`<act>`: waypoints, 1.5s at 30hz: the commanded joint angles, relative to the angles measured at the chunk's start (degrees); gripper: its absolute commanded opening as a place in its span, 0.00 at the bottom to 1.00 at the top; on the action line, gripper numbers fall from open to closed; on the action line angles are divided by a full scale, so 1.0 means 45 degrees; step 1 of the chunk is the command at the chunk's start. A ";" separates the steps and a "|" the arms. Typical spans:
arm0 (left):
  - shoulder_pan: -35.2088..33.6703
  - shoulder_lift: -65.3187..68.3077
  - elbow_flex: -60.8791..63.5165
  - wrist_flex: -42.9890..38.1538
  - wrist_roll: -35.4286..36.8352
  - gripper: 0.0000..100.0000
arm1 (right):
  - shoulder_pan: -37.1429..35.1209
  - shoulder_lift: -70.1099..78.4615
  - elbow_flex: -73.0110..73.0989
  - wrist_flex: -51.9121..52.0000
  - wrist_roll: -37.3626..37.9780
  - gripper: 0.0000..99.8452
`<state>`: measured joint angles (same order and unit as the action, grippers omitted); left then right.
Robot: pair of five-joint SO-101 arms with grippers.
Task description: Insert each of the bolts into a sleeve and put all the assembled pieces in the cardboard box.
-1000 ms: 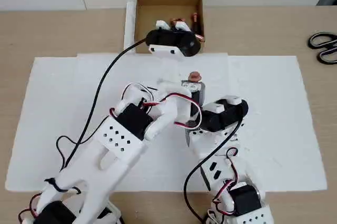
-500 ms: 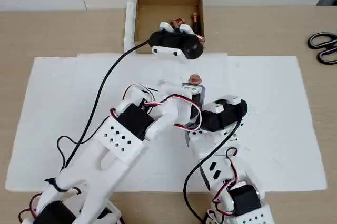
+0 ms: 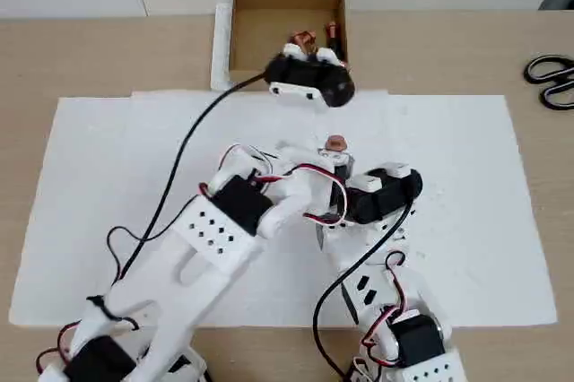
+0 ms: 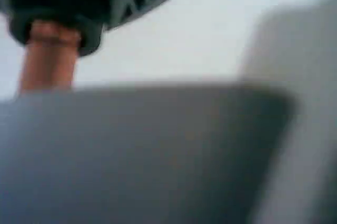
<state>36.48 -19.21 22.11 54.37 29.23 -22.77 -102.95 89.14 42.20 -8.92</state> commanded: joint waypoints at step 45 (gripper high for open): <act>-0.8147 -0.3477 -0.2374 0.4904 -0.3810 0.25 | 0.1299 -0.0166 -0.1895 0.0654 0.0117 0.00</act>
<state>4.75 -31.96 14.29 73.98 13.41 -19.87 -102.95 86.59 45.01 -9.01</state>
